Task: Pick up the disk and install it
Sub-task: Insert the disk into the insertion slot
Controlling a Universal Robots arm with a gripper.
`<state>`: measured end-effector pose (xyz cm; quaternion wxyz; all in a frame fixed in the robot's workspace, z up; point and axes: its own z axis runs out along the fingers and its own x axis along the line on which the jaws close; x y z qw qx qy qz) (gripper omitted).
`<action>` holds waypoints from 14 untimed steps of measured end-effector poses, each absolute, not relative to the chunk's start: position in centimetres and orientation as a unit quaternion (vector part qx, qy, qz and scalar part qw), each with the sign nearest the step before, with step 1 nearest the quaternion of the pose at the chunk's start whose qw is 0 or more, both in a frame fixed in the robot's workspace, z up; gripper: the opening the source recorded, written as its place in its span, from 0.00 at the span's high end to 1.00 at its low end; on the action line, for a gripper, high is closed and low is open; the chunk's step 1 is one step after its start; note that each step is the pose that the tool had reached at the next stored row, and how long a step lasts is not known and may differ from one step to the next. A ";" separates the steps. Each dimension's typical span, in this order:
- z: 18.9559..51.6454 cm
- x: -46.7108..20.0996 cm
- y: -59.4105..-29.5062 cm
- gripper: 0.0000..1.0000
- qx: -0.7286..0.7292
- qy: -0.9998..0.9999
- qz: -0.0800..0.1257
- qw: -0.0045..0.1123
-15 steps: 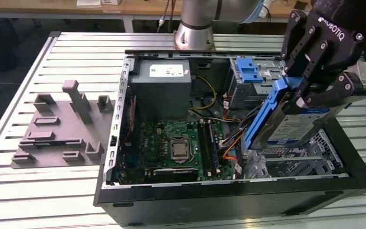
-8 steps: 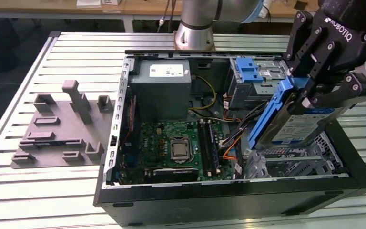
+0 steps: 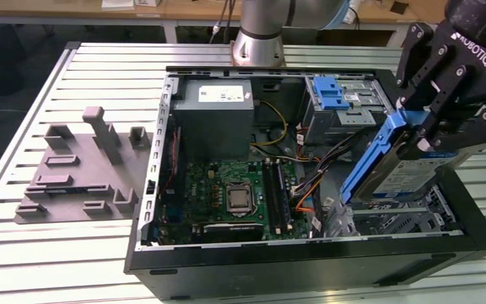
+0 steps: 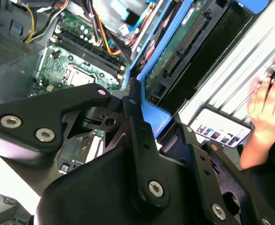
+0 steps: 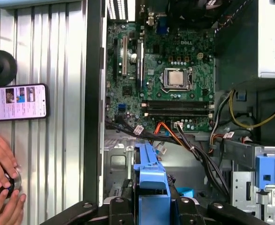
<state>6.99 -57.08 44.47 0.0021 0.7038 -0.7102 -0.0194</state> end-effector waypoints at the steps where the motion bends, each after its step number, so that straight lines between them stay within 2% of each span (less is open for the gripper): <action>1: 44.4 7.3 -57.1 0.64 0.704 -0.710 -0.019 0.002; 14: 43.6 8.1 -57.1 0.64 0.704 -0.710 -0.019 0.002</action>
